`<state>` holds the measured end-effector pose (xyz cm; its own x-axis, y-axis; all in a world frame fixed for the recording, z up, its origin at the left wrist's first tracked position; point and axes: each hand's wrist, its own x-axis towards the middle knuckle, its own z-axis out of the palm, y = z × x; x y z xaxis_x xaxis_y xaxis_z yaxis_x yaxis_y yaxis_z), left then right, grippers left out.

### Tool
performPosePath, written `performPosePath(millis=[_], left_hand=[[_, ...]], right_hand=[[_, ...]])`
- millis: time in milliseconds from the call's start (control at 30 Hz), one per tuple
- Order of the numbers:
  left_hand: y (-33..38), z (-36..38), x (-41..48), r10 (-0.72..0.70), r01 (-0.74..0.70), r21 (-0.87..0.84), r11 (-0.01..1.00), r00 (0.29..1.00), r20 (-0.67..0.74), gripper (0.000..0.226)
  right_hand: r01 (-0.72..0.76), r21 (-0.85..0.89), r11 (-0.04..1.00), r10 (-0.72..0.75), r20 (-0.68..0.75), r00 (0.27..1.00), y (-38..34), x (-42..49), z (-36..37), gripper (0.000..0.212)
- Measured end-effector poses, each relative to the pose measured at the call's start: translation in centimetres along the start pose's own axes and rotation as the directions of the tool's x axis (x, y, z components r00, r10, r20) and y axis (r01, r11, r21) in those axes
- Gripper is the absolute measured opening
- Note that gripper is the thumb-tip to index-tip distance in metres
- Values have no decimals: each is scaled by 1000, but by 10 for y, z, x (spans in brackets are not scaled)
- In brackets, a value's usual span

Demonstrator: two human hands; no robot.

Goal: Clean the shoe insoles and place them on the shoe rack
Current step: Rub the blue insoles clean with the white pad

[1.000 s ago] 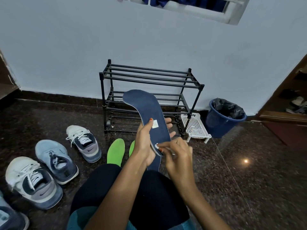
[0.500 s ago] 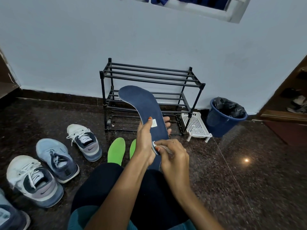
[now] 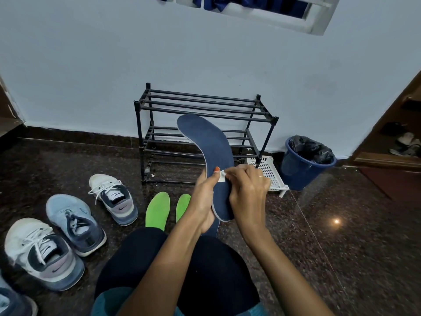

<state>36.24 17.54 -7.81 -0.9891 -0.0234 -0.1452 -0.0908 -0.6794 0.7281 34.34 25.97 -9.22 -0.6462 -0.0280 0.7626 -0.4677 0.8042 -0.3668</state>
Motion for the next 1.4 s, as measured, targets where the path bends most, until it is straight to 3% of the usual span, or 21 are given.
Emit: performPosePath(millis=[233, 567, 900, 1000, 1400], left_hand=[[0, -2, 0, 3, -3, 6, 1000, 999, 46, 21], [4, -2, -1, 55, -49, -105, 993, 997, 55, 25], [1, 3, -6, -9, 15, -79, 997, 998, 69, 22], [2, 6, -8, -2, 7, -88, 996, 998, 61, 19], [-9, 24, -13, 35, -36, 9, 999, 996, 78, 23]], right_hand=[[-10, 57, 998, 10, 9, 1000, 0, -5, 3, 16], [-36, 232, 972, 2, 148, 989, -9, -47, -14, 19], [-77, 143, 987, 67, 69, 995, 2, -4, -14, 16], [-140, 212, 967, 131, 56, 990, 3, 3, -15, 12], [-115, 275, 954, 84, 122, 989, 16, 15, -33, 11]])
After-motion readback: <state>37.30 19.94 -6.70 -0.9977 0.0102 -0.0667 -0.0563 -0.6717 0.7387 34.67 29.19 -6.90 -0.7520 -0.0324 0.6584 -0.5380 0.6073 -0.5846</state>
